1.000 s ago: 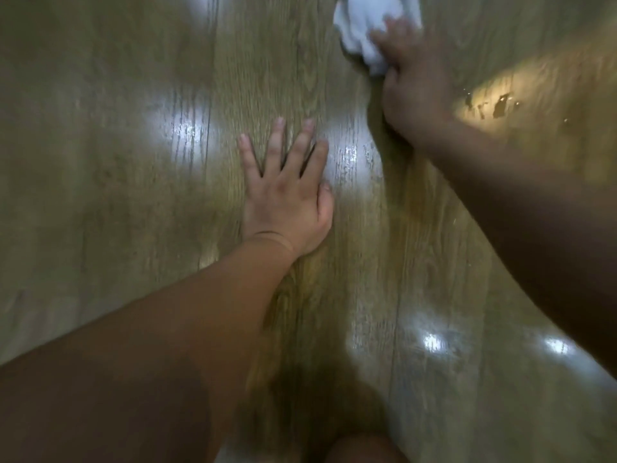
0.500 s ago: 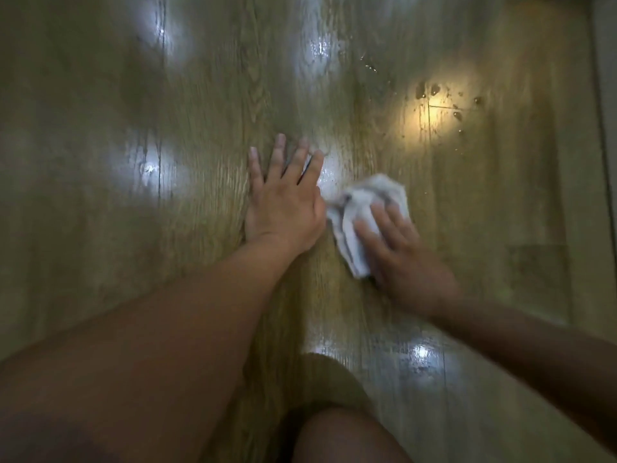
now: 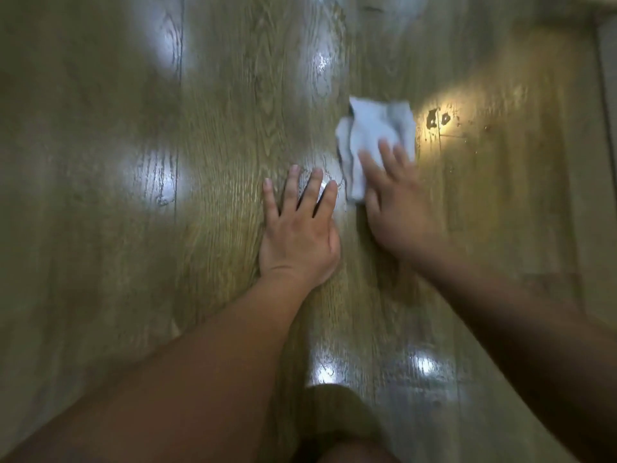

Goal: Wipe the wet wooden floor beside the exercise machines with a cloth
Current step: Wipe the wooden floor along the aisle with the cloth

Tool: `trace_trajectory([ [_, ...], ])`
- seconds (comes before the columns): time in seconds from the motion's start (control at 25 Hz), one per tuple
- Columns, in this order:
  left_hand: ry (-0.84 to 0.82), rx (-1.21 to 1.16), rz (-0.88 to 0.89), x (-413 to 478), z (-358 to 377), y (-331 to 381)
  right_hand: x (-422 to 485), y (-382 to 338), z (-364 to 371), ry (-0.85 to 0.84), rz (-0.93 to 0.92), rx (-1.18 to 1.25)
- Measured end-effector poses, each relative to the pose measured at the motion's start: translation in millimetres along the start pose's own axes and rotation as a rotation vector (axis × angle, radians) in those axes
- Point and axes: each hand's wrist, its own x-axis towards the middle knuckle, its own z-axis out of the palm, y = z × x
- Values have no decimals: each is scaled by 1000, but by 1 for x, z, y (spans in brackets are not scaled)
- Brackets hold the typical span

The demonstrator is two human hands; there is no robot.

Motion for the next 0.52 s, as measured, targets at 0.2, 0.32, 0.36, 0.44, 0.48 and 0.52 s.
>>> trace_trajectory([
  [0.2, -15, -10, 7, -1, 0, 0, -207, 3, 6, -278, -258, 24],
  [0.32, -10, 3, 7, -1, 0, 1, -111, 24, -3, -155, -192, -50],
  [0.36, -5, 9, 2, -1, 0, 0, -60, 32, -7, -112, -81, -72],
  [0.44, -5, 23, 5, -2, -1, 0, 39, 52, -25, -66, 111, -66],
  [0.48, -12, 27, 12, -2, -1, 1, 75, 63, -32, -69, 192, -64],
  [0.52, -21, 27, 21, -1, -2, 2, 94, 70, -38, -97, 264, -56],
])
